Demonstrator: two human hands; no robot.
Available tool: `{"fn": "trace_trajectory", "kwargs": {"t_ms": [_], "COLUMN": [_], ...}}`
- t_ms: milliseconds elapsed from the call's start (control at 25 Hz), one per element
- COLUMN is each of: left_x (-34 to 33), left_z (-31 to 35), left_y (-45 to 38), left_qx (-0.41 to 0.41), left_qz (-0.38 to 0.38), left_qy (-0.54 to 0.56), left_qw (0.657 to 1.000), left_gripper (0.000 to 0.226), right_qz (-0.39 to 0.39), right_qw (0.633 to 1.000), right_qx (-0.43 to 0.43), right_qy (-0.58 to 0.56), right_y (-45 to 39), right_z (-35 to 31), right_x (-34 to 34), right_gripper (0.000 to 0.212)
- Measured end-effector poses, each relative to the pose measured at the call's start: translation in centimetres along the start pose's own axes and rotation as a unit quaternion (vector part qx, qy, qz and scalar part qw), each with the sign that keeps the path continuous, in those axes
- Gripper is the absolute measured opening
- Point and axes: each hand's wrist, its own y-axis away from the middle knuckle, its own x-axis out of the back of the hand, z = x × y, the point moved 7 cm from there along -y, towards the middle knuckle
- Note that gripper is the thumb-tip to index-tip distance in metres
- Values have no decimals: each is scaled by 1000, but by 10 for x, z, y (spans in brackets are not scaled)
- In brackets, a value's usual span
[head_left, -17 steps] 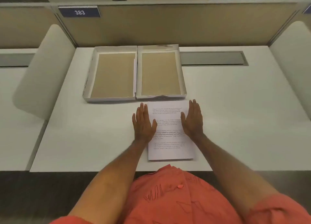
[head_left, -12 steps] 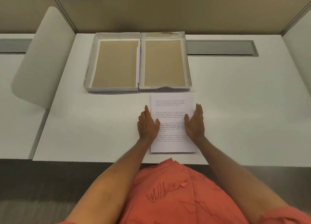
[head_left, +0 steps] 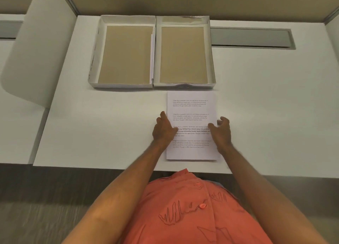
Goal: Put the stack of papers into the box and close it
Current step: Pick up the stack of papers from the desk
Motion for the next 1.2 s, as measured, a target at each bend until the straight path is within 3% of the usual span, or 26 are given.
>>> {"fn": "trace_trajectory", "kwargs": {"t_ms": [160,320,520,640,840,1040,1120,1200], "left_x": [0,-1,0,0,-1,-1,0,6], "left_z": [2,2,2,-1,-1,-6,-11,-19], "left_y": [0,-2,-4,-6,-6,-7,-11,-12], "left_qx": [-3,-8,-7,-7,-19,-24,-18,8], "left_qz": [-10,-12,-20,-21,-19,-13,-13,-28], "left_qy": [-1,0,1,8,14,42,75,177], "left_qw": [1000,1000,1000,1000,1000,999,997,984], "left_gripper": [81,79,77,76,71,77,86,107], "right_qz": [-71,-182,-151,-105,-118,-63,-63,-90], "right_qw": [994,967,968,984,988,995,991,982], "right_qx": [-52,-109,-127,-94,-41,74,116,160], "right_qy": [-60,-140,-154,-114,-89,-27,-25,-38], "right_y": [-14,-14,-19,-23,-11,22,40,57], "right_z": [-5,-12,-5,-3,-20,-43,-51,-59], "right_x": [-2,-16,-17,-14,-9,-4,-2,5], "right_gripper": [56,26,42,45,37,31,31,31]}}
